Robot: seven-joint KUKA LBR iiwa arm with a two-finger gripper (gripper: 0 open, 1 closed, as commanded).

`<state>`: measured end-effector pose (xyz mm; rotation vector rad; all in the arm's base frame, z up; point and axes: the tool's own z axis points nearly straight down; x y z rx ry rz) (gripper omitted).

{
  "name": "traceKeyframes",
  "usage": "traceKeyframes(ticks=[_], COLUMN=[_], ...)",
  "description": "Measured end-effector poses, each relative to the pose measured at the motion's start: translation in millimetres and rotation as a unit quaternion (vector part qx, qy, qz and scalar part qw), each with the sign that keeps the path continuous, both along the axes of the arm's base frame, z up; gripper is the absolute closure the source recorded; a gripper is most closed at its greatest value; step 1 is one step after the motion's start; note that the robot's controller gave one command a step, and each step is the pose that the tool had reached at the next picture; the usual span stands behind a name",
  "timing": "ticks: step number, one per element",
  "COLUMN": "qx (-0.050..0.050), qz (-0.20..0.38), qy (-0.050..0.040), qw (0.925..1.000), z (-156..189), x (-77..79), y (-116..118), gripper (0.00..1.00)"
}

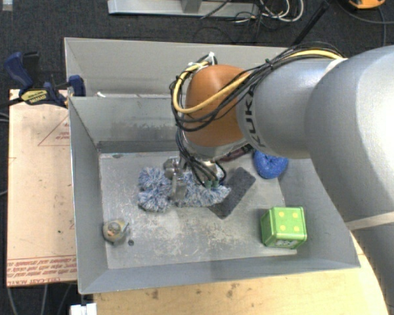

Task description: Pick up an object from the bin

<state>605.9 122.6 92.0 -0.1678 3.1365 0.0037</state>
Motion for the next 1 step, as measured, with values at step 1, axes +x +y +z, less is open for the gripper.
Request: traceKeyframes(ticks=[1], qx=[0.000], qz=[0.006], qy=[-0.0015], qw=[1.0000], z=[136.3], x=[-14.3], y=[10.4], gripper=[1.00])
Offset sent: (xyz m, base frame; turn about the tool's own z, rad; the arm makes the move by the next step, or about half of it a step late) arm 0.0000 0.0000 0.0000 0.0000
